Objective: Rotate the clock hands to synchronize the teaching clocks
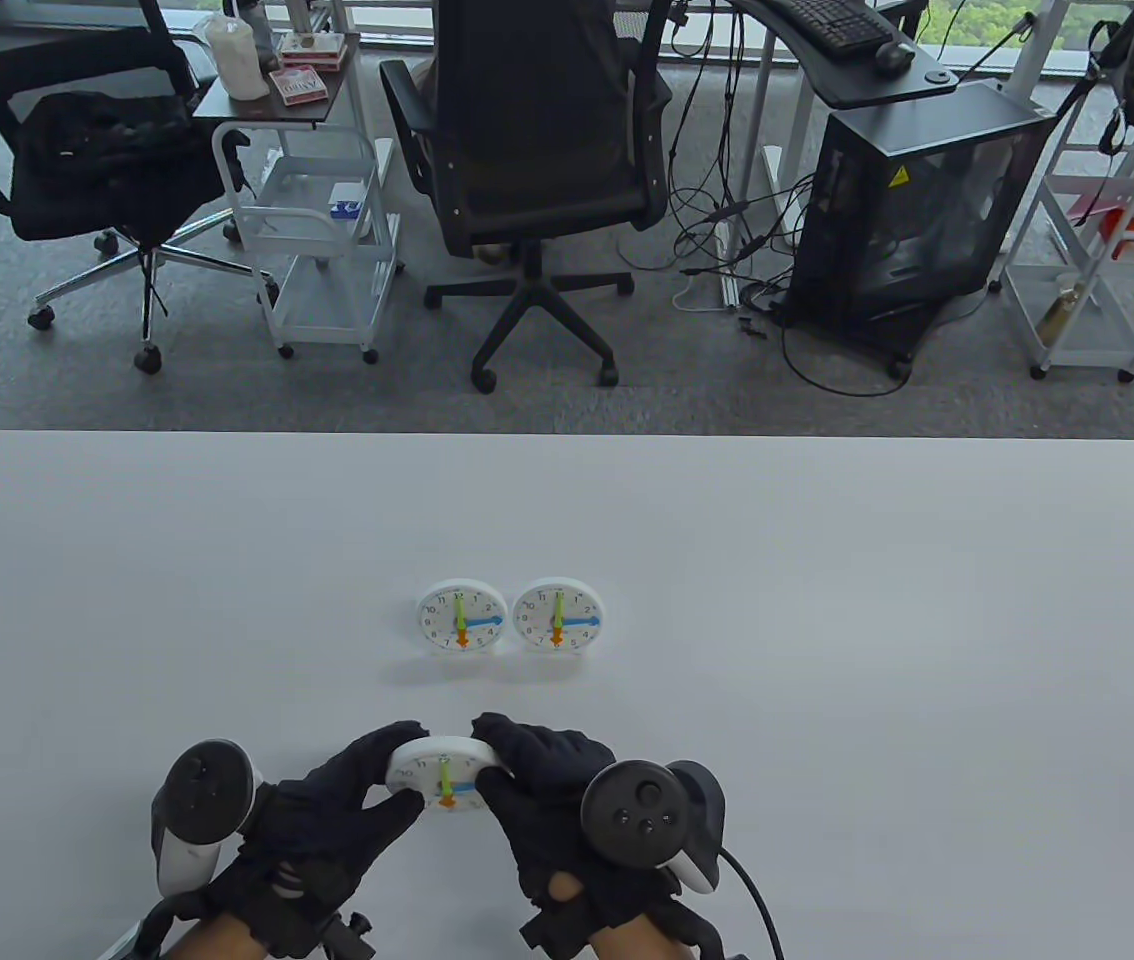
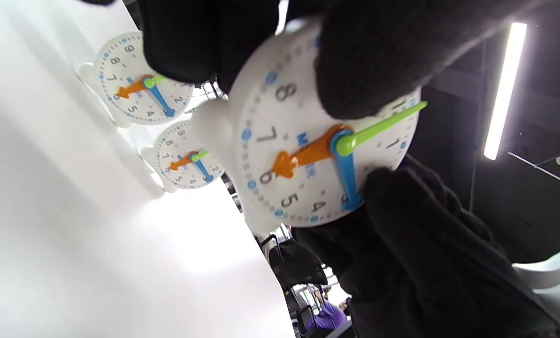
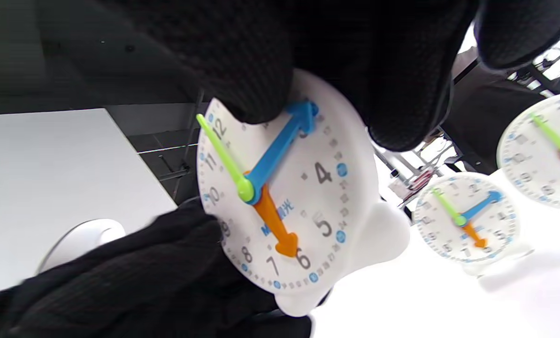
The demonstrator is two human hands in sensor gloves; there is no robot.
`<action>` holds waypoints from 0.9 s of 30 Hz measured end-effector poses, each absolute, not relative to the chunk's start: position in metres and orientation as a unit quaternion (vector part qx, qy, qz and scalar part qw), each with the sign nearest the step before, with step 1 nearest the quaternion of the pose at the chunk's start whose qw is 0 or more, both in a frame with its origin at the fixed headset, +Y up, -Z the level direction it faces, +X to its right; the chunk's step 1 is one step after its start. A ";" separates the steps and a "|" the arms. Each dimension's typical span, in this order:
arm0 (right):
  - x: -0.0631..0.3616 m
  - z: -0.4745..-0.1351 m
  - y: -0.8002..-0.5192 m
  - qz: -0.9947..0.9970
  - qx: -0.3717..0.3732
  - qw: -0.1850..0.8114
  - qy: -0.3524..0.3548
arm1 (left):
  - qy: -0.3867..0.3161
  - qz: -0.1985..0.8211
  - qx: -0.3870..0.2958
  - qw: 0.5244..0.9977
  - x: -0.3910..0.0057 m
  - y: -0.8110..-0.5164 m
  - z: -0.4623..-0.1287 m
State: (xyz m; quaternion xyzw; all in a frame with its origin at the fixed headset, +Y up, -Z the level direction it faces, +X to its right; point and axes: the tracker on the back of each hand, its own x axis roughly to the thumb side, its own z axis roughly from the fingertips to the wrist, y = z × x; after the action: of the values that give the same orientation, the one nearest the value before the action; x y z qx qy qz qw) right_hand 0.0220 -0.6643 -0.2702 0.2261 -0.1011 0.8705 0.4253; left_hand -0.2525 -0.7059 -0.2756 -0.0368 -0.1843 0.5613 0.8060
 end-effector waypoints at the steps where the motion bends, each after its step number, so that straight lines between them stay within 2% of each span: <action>1: 0.025 -0.273 -0.667 0.875 0.214 0.423 -0.103 | -0.181 0.559 -0.037 0.809 -0.254 -0.706 -0.276; 10: 0.096 -0.327 -0.699 0.901 0.059 0.425 -0.061 | -0.163 0.561 -0.046 0.810 -0.255 -0.707 -0.277; 17: 0.152 -0.357 -0.720 0.896 -0.051 0.434 -0.075 | -0.173 0.552 -0.056 0.813 -0.251 -0.706 -0.276; 22: 0.165 -0.380 -0.738 0.879 -0.099 0.462 -0.061 | -0.181 0.547 -0.071 0.815 -0.248 -0.708 -0.276; 27: 0.164 -0.398 -0.751 0.881 -0.107 0.459 -0.041 | -0.186 0.542 -0.079 0.816 -0.246 -0.706 -0.275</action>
State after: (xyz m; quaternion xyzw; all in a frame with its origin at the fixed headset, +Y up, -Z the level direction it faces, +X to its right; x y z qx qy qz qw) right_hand 0.1640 -0.7509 -0.3982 -0.1069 -0.0414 0.8812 0.4587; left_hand -0.2461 -0.7060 -0.2752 -0.0786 -0.1856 0.5421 0.8158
